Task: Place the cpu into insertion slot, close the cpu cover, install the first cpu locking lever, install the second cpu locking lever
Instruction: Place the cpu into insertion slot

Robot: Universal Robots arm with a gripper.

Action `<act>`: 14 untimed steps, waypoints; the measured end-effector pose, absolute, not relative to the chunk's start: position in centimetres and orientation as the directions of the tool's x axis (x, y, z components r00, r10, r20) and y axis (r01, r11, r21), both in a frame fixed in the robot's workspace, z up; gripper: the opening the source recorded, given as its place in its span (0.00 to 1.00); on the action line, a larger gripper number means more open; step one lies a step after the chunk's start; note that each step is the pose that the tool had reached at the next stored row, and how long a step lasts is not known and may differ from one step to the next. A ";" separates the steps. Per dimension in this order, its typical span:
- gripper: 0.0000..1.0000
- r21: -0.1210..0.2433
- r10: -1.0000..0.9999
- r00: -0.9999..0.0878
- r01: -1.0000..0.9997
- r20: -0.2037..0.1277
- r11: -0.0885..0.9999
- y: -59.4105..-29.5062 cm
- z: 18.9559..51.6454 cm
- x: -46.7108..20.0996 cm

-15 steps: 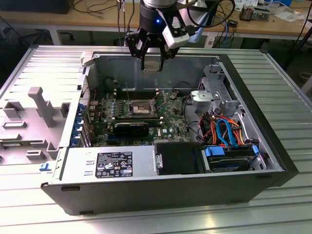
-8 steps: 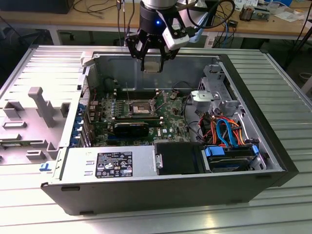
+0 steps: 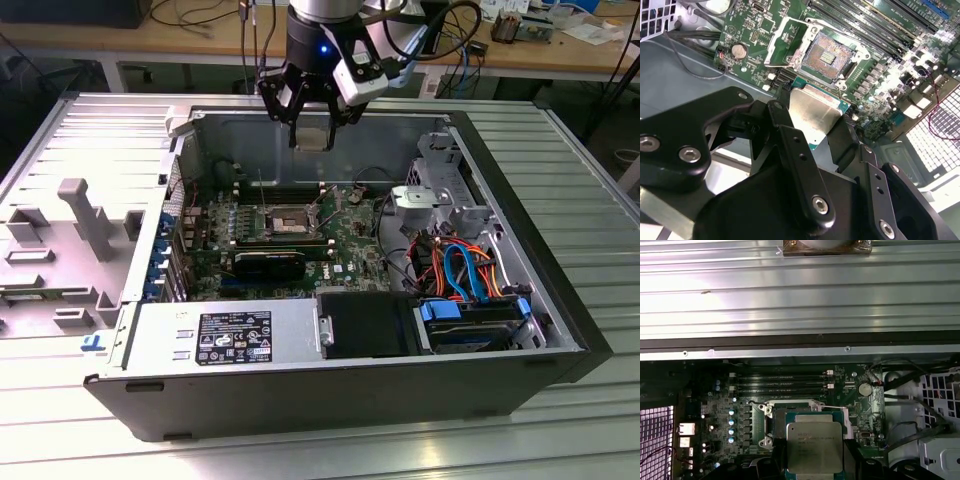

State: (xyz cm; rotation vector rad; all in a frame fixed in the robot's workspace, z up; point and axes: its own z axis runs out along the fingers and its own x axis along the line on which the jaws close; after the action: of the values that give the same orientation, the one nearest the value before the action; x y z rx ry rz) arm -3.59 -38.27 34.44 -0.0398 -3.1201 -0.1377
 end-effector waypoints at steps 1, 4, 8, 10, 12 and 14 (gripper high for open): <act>0.54 0.088 0.025 -1.000 0.026 0.019 0.996 -38.3 34.4 -3.6; 0.54 0.088 0.025 -1.000 0.026 0.019 0.996 -38.3 34.4 -3.6; 0.54 0.088 0.025 -1.000 0.026 0.019 0.996 -38.3 34.4 -3.6; 0.54 0.088 0.025 -1.000 0.026 0.019 0.996 -38.3 34.4 -3.6; 0.54 0.088 0.025 -1.000 0.026 0.019 0.996 -38.3 34.4 -3.6; 0.54 0.088 0.025 -1.000 0.026 0.019 0.996 -38.3 34.4 -3.6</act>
State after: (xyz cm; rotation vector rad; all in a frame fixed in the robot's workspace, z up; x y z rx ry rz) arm -3.59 -38.27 34.38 -0.0399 -3.1201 -0.1376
